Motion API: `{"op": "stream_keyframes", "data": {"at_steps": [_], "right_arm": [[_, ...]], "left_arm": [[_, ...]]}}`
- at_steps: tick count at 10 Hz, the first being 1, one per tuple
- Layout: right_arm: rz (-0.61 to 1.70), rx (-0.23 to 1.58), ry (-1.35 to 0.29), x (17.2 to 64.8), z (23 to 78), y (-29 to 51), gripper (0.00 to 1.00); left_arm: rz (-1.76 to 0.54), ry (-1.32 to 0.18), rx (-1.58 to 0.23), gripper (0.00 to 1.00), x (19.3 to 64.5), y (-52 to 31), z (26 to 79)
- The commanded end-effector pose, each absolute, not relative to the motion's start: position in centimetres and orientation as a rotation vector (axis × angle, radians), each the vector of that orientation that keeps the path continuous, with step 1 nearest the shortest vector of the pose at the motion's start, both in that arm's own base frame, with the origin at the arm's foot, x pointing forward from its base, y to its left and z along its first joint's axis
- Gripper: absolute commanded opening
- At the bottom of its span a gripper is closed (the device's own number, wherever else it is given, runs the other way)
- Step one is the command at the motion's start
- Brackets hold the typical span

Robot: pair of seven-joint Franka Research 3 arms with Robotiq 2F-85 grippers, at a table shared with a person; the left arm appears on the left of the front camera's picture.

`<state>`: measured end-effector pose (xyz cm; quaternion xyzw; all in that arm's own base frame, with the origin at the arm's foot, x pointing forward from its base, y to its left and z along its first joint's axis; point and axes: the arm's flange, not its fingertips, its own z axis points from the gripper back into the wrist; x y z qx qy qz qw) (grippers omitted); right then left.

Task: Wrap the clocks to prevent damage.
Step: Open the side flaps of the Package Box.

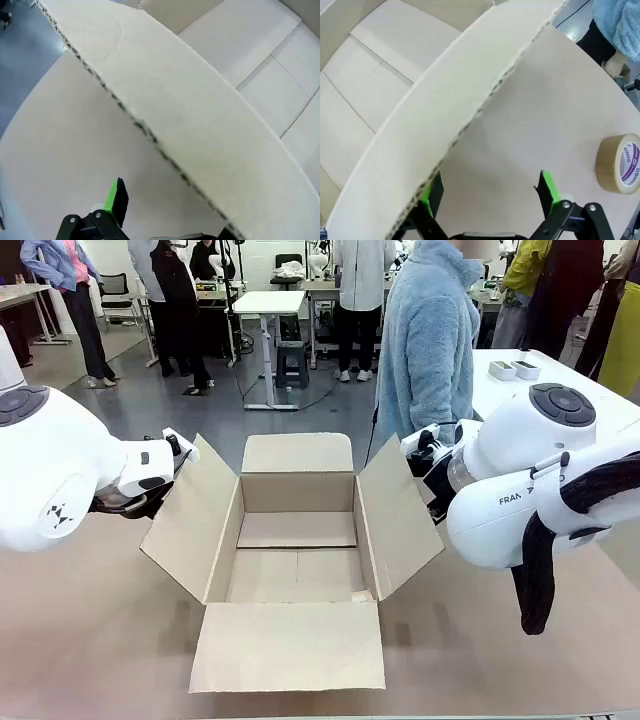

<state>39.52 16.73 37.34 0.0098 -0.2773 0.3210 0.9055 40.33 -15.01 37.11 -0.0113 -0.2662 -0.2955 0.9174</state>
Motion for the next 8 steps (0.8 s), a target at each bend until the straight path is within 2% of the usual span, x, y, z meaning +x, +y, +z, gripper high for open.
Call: {"op": "stream_keyframes", "data": {"at_steps": [1,8], "right_arm": [[0.663,0.02,-0.573,39.51,37.34,16.73,1.0],[0.663,0.02,-0.573,39.51,37.34,16.73,1.0]], "left_arm": [[-0.608,-0.549,-0.023,1.0,40.33,-15.02,37.14],[-0.608,-0.549,-0.023,1.0,40.33,-15.02,37.14]]}}
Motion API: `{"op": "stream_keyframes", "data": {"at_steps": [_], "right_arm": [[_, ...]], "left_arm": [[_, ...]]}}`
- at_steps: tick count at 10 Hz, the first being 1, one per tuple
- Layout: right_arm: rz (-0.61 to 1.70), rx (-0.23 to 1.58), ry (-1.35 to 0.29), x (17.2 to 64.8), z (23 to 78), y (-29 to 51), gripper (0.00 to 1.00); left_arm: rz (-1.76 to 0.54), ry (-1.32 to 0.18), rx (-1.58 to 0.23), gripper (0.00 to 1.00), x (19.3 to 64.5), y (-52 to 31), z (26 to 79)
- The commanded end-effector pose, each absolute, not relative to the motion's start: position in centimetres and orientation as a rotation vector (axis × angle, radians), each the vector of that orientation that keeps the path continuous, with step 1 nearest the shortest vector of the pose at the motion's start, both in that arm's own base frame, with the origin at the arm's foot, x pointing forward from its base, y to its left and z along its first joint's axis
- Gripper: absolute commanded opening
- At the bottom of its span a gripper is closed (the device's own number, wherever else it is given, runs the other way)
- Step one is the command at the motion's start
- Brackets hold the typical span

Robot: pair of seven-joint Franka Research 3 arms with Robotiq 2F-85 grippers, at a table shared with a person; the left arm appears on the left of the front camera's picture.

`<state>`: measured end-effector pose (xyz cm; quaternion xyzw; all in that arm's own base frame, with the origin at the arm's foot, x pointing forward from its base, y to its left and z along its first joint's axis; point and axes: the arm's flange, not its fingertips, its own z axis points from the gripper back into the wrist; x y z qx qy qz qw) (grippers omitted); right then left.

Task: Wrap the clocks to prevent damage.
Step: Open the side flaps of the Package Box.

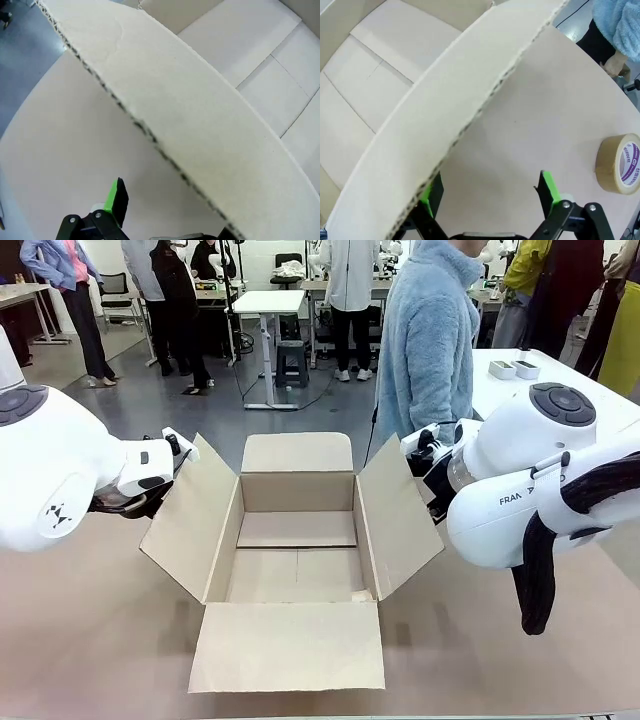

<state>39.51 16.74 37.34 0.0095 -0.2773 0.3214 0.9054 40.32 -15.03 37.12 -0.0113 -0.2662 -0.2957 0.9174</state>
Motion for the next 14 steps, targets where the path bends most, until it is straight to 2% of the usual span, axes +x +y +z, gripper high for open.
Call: {"op": "stream_keyframes", "data": {"at_steps": [1,5,6,7,9,12,14], "right_arm": [[0.663,0.02,-0.573,39.5,37.3,16.7,1.0],[0.664,0.02,-0.573,39.5,37.3,16.7,1.0],[0.633,0.022,-0.601,39.9,40.3,14.9,1.0],[0.599,0.025,-0.619,39.3,43.2,13.5,1.0],[0.601,-0.025,-0.61,38.6,48.5,14.0,1.0],[0.629,-0.148,-0.579,37.2,57.1,18.0,1.0],[0.671,-0.18,-0.55,36.1,61.3,22.2,1.0]], "left_arm": [[-0.608,-0.549,-0.023,1.0,40.3,-15.0,37.1],[-0.608,-0.548,-0.023,1.0,40.3,-15.0,37.1],[-0.648,-0.508,-0.005,1.0,42.2,-13.6,40.1],[-0.649,-0.475,-0.042,1.0,42.0,-11.7,43.1],[-0.672,-0.471,-0.007,1.0,42.0,-11.1,49.0],[-0.725,-0.489,0.128,1.0,40.0,-14.0,57.1],[-0.774,-0.497,0.145,1.0,39.0,-17.3,61.1]]}}
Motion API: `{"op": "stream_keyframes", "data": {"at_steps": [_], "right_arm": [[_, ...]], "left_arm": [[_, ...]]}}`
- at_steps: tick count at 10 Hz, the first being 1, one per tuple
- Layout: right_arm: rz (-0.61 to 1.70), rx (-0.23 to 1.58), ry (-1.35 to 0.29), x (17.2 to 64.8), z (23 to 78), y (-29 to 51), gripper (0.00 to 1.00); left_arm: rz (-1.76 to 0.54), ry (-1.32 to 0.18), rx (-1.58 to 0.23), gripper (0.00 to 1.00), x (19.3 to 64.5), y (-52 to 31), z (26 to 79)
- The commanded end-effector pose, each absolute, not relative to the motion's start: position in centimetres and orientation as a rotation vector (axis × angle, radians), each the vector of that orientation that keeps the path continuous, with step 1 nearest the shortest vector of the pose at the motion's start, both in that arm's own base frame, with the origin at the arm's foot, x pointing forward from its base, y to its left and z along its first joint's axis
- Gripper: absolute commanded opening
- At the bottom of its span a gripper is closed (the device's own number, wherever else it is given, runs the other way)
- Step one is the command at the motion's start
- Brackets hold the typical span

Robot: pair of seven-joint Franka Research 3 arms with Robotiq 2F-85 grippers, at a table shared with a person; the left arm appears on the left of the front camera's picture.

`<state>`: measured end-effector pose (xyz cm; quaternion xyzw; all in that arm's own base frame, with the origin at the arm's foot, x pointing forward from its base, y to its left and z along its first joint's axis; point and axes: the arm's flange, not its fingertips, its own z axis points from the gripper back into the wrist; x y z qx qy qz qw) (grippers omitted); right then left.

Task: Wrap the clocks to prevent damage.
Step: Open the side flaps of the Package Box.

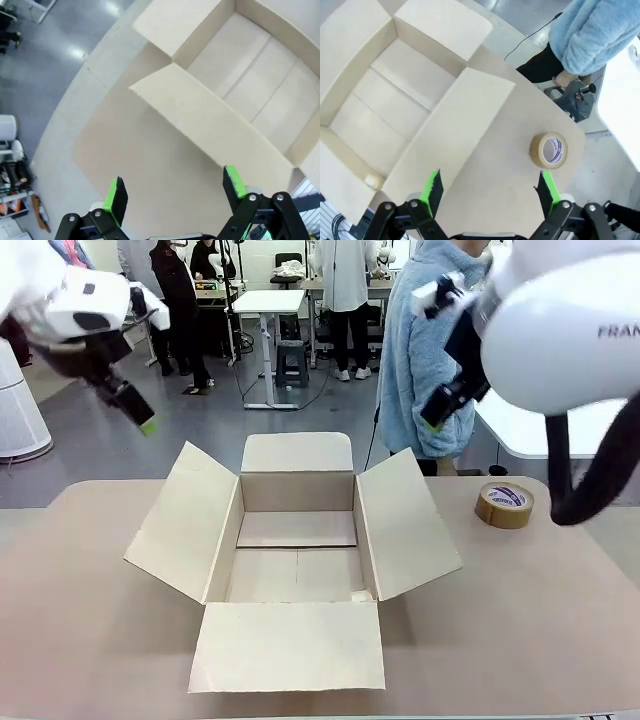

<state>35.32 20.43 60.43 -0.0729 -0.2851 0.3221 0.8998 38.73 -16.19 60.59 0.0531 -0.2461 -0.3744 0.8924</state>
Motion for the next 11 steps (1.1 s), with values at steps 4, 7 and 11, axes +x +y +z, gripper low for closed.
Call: {"op": "stream_keyframes", "data": {"at_steps": [4,7,11], "right_arm": [[0.692,-0.164,-0.565,34.5,61.9,22.8,1.0],[0.687,-0.167,-0.54,34.9,62.6,23.7,1.0],[0.973,0.343,-0.643,36.4,62.5,17.4,1.0]], "left_arm": [[-0.786,-0.517,0.122,1.0,38.0,-17.8,62.0],[-0.775,-0.51,0.125,1.0,37.8,-18.3,62.3],[-1.076,-0.424,-0.254,1.0,40.3,-15.0,63.3]]}}
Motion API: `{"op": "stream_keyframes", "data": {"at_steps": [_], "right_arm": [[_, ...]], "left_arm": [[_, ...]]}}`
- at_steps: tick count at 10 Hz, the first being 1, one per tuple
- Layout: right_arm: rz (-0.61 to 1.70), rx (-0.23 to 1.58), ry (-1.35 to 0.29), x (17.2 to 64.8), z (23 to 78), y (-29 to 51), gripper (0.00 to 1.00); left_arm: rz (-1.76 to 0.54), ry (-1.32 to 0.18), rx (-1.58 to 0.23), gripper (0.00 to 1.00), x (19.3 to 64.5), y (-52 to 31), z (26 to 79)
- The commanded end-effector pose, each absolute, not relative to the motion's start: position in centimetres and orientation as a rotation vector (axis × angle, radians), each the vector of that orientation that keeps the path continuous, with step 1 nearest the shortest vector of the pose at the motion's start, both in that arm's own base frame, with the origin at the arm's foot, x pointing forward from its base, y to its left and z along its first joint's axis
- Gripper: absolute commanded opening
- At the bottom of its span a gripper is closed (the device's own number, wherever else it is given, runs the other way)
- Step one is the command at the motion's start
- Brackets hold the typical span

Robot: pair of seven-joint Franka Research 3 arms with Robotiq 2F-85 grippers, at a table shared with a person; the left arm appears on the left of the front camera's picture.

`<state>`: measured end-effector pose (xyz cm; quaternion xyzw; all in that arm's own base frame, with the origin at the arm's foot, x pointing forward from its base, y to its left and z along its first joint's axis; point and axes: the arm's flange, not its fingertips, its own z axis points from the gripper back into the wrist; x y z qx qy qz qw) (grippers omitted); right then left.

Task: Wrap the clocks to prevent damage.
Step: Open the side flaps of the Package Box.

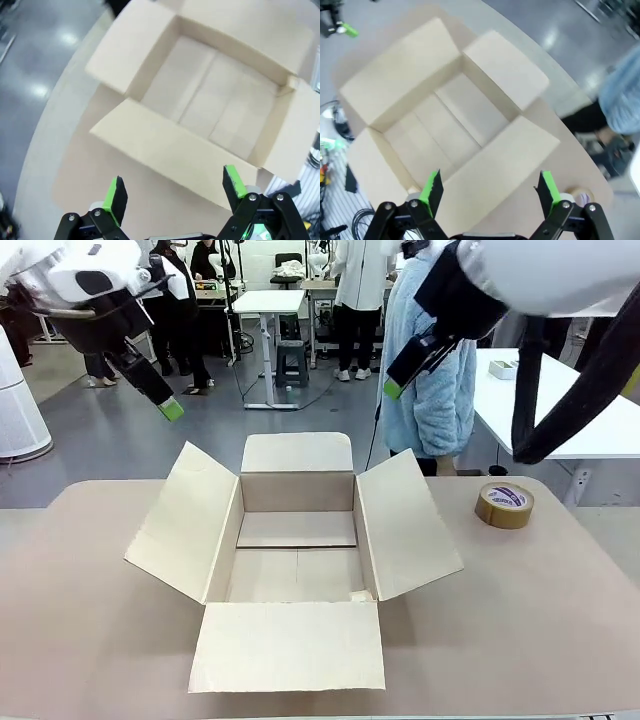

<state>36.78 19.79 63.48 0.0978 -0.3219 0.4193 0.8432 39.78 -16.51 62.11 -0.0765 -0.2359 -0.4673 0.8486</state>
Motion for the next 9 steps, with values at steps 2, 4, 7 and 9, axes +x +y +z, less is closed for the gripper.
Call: {"op": "stream_keyframes", "data": {"at_steps": [2,4,7,9], "right_arm": [[1.023,0.429,-0.648,36.9,62.8,14.1,1.0],[1.033,0.561,-0.689,37.0,62.9,9.8,1.0],[1.044,0.694,-0.785,36.1,62.5,5.4,1.0],[1.032,0.731,-0.811,35.9,61.9,4.2,1.0]], "left_arm": [[-1.134,-0.44,-0.358,1.0,41.0,-13.2,64.4],[-1.122,-0.517,-0.461,1.0,41.2,-10.3,64.9],[-1.064,-0.634,-0.602,1.0,41.3,-6.1,64.9],[-1.101,-0.693,-0.652,1.0,41.5,-4.9,64.0]]}}
